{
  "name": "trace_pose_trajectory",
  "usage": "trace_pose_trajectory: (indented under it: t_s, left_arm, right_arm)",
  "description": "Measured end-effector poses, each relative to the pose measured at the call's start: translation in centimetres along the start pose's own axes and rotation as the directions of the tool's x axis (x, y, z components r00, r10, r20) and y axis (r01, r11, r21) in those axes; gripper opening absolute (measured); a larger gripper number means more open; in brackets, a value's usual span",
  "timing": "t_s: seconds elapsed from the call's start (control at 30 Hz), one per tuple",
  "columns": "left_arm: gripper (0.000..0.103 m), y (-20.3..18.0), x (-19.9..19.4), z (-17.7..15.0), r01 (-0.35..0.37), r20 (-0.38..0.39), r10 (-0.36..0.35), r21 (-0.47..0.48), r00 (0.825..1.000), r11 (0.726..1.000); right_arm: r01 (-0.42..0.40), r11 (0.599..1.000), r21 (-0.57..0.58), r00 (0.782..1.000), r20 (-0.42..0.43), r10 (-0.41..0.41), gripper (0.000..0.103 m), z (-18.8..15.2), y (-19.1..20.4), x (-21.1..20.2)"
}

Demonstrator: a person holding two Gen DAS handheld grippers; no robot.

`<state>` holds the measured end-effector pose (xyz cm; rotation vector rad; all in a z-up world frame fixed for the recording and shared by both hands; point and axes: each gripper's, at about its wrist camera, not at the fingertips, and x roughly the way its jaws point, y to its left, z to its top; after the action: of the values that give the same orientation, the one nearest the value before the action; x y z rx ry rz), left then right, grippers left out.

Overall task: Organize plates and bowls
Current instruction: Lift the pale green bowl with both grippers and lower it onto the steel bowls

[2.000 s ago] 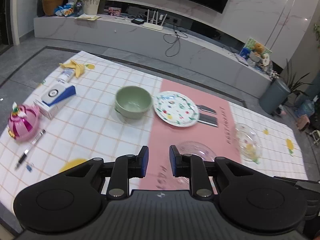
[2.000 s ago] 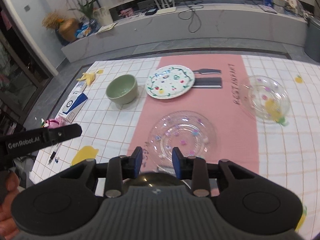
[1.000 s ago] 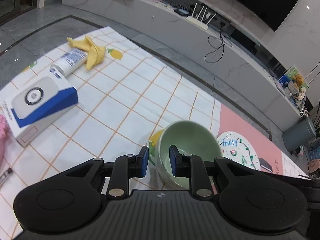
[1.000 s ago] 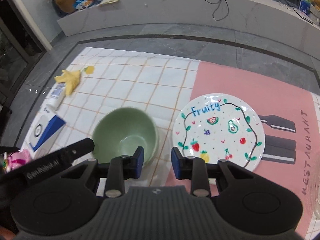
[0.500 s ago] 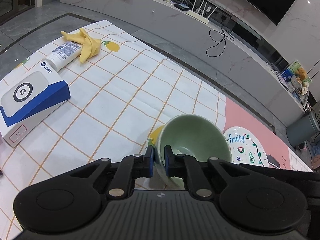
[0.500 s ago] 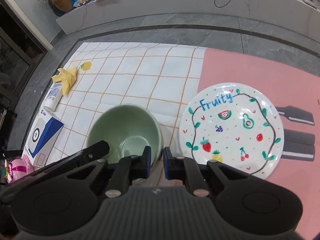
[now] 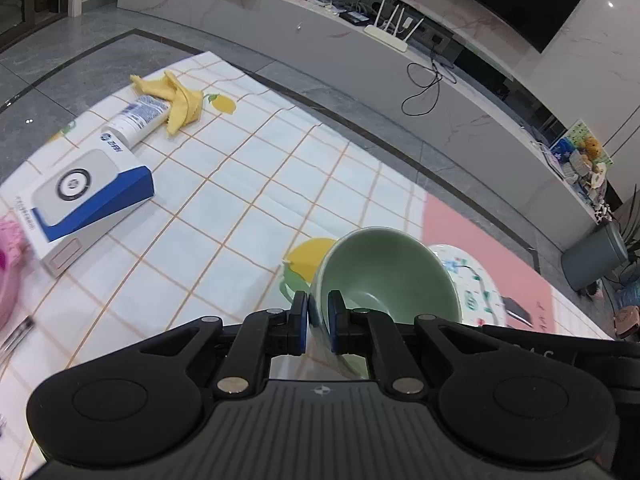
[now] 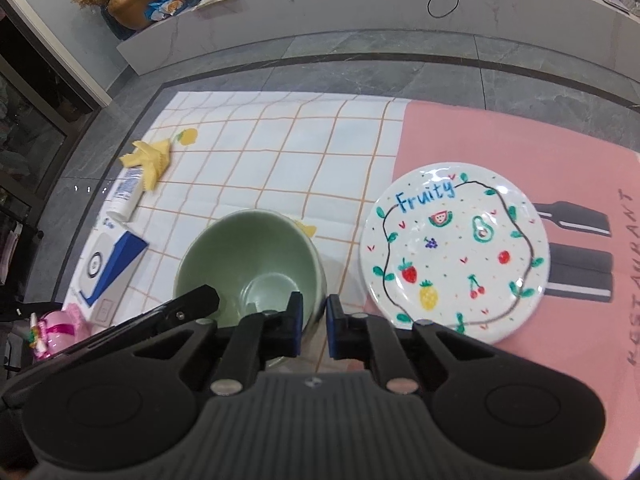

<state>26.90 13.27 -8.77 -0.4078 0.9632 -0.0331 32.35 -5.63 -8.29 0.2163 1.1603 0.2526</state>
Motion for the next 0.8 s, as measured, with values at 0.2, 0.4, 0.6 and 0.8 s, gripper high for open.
trace_pose_trajectory:
  t_s: [0.2,0.4,0.6,0.8]
  left_arm:
    - [0.011,-1.9,-6.0,-1.8,0.004,0.034,-0.005,0.029,0.999,1.0]
    - [0.011,-3.5,-11.5,-4.8,0.035,0.049,-0.037,0.043,0.998,0.998]
    - [0.011,-4.7,-15.2,-8.7,0.05,0.029,-0.051,0.036,0.998,0.998]
    - [0.011,-5.6,-18.2,-11.8,0.059,0.036,-0.061,0.05,0.998,0.997]
  right_arm:
    - [-0.033,0.999,0.007,0.998,0.045,0.032,0.009,-2.8,-0.1,-6.0]
    - [-0.07,0.997,0.028,0.993,0.094,0.068,0.009,-6.9,-0.6,-12.8]
    - [-0.08,0.996,0.043,0.988,0.137,0.074,0.009,-11.4,-1.3,-18.1]
    - [-0.08,0.994,0.072,0.986,0.15,0.068,0.009,-16.0,-2.2,-21.4]
